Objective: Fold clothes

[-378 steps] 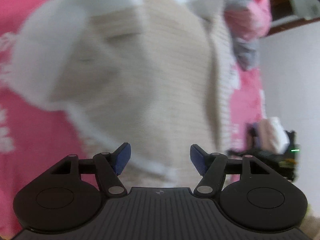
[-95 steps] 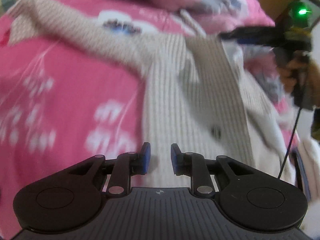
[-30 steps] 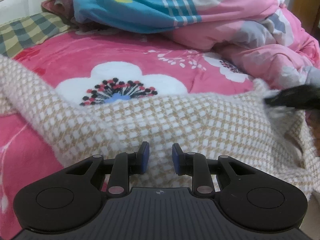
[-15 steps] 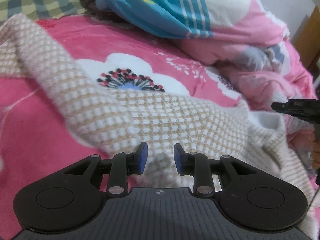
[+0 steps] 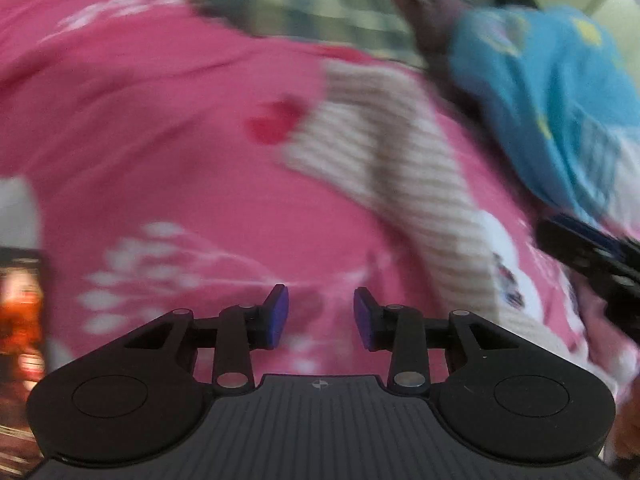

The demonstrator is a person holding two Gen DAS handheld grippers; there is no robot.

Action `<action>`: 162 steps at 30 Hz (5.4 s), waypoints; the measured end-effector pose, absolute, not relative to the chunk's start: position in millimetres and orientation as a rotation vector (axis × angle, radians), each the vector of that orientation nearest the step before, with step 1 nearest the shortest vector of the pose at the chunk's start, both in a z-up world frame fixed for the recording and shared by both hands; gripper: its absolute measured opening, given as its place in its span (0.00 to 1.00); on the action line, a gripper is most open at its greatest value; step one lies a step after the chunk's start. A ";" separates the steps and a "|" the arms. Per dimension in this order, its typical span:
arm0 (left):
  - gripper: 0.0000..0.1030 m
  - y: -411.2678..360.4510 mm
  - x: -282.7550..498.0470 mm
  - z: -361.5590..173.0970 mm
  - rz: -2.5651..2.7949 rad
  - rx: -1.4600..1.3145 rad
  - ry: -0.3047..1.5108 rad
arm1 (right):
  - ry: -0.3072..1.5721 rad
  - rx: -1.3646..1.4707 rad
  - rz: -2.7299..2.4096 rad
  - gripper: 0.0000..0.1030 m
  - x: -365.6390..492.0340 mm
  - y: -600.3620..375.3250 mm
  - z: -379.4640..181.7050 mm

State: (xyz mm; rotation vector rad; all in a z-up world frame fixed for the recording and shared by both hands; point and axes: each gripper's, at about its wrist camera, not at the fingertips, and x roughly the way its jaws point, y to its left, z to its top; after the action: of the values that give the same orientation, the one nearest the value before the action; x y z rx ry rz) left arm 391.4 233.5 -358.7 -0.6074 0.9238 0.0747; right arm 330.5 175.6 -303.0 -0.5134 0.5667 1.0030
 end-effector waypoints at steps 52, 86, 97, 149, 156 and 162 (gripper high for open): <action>0.36 243.2 376.6 -366.7 -0.148 -0.679 0.912 | 1.033 0.023 0.839 0.77 465.0 179.6 -310.0; 0.37 318.9 368.8 -332.2 0.022 -0.664 0.796 | 1.513 0.301 1.227 0.64 339.3 139.2 -413.8; 0.39 316.7 375.0 -318.4 0.025 -0.557 0.778 | 1.326 -0.065 1.214 0.64 272.4 149.0 -371.4; 0.18 308.3 377.8 -371.9 0.168 -0.821 0.864 | 1.086 -0.480 1.511 0.04 396.2 305.6 -380.7; 0.16 307.3 422.8 -336.2 0.043 -0.645 0.641 | 0.810 -0.220 1.365 0.01 437.2 295.1 -323.9; 0.19 301.1 447.3 -378.9 0.087 -0.489 0.720 | 0.733 -0.149 1.160 0.01 446.3 324.4 -367.0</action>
State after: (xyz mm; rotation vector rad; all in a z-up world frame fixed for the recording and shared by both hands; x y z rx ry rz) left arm 447.3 301.1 -378.9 -0.4892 0.7196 0.0868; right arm 446.3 324.4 -367.0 -0.1495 0.7332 1.1605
